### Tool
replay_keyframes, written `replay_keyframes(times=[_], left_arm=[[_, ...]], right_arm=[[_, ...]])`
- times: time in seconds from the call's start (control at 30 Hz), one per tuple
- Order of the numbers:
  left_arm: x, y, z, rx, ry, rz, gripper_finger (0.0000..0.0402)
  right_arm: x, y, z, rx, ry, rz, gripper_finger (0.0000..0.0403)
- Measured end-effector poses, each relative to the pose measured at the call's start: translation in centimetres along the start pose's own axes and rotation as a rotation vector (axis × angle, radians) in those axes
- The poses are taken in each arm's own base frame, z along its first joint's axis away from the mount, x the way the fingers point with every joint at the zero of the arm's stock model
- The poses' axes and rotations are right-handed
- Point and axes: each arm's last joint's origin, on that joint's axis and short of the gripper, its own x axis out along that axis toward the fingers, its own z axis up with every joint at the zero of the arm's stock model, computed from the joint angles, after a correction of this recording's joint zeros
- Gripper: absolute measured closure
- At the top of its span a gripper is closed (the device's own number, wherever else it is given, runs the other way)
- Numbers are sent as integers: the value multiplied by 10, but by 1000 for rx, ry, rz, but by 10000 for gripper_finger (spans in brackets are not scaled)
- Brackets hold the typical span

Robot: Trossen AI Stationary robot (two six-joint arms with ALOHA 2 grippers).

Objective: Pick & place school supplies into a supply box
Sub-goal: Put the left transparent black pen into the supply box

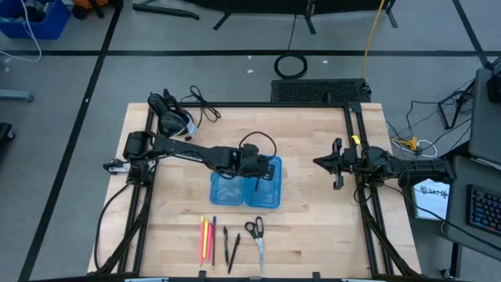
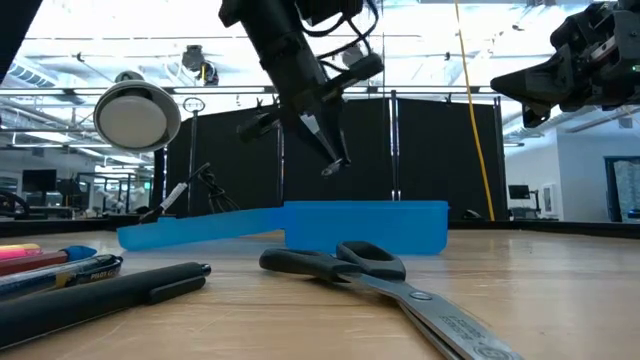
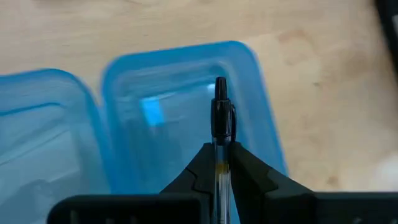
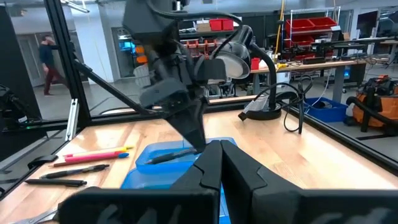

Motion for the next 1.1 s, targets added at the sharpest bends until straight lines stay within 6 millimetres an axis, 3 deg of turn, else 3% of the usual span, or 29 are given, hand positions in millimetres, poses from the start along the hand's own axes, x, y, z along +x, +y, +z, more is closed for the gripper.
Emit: replay_keyframes(times=[0.13,0.47,1.1], left_arm=[[8,5,1,-17,4,49,367],[52,16,-17,4,103,128,366],[55,19,-16,1,99,151,352]], right_arm=[[0,0,0,0,1,0,403],[1,0,-1,-1,12,-1,403],[1,0,-1,-1,11,-1,403]])
